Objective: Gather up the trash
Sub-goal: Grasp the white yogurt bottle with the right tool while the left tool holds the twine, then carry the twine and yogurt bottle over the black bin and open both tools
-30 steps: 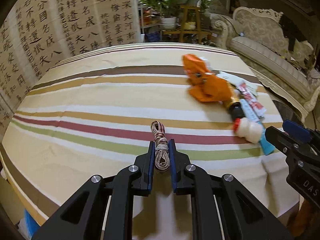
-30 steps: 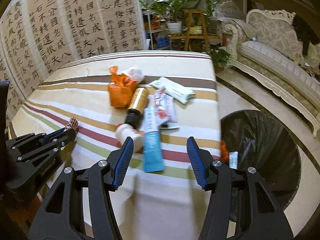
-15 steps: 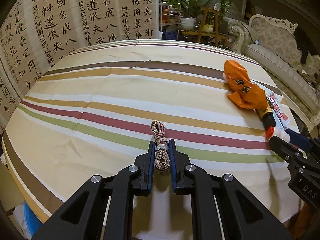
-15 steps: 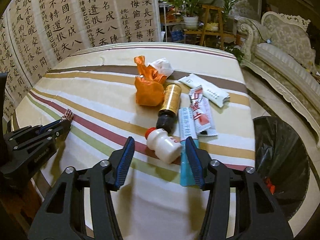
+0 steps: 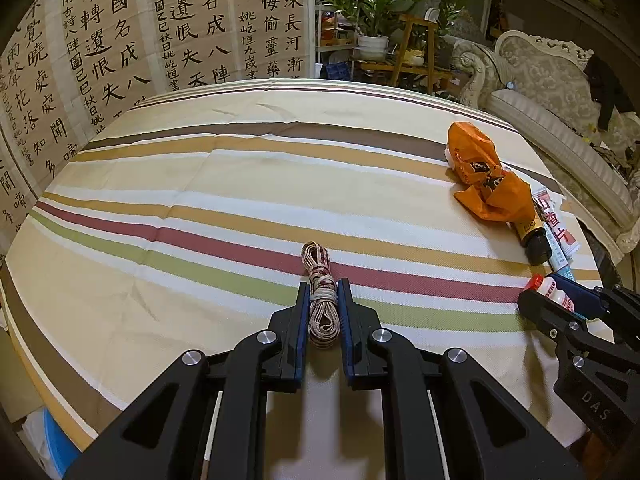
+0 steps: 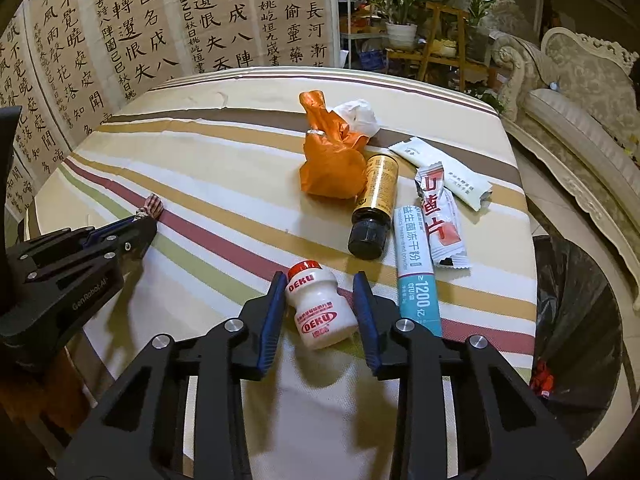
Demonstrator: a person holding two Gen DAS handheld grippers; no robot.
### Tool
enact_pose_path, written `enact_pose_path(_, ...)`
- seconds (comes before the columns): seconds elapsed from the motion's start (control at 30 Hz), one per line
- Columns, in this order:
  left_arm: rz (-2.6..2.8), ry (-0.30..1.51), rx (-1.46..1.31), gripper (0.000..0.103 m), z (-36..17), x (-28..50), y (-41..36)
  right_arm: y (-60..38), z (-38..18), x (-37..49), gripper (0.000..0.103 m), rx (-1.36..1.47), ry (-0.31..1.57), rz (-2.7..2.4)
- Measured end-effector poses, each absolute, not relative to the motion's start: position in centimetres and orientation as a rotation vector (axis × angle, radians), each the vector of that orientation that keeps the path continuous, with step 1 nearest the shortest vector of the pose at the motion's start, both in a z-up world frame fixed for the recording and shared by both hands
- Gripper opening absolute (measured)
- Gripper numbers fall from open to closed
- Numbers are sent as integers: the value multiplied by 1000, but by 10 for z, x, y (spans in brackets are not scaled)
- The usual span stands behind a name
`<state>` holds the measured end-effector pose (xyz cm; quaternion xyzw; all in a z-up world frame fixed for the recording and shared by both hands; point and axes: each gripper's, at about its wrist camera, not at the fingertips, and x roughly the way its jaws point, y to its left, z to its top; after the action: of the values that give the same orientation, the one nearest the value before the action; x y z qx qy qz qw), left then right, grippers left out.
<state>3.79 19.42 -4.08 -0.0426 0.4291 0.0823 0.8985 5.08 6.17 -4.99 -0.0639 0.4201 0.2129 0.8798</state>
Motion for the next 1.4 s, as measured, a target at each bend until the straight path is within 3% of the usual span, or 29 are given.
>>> enact_pose_path(0.57,147,866,-70,15,-32,31,176,39,-41,37,33,-86,833,415)
enact_pose_path(1.4,-47,783,43,15,-8,28,57,-85,-34,22,33,36,741,144)
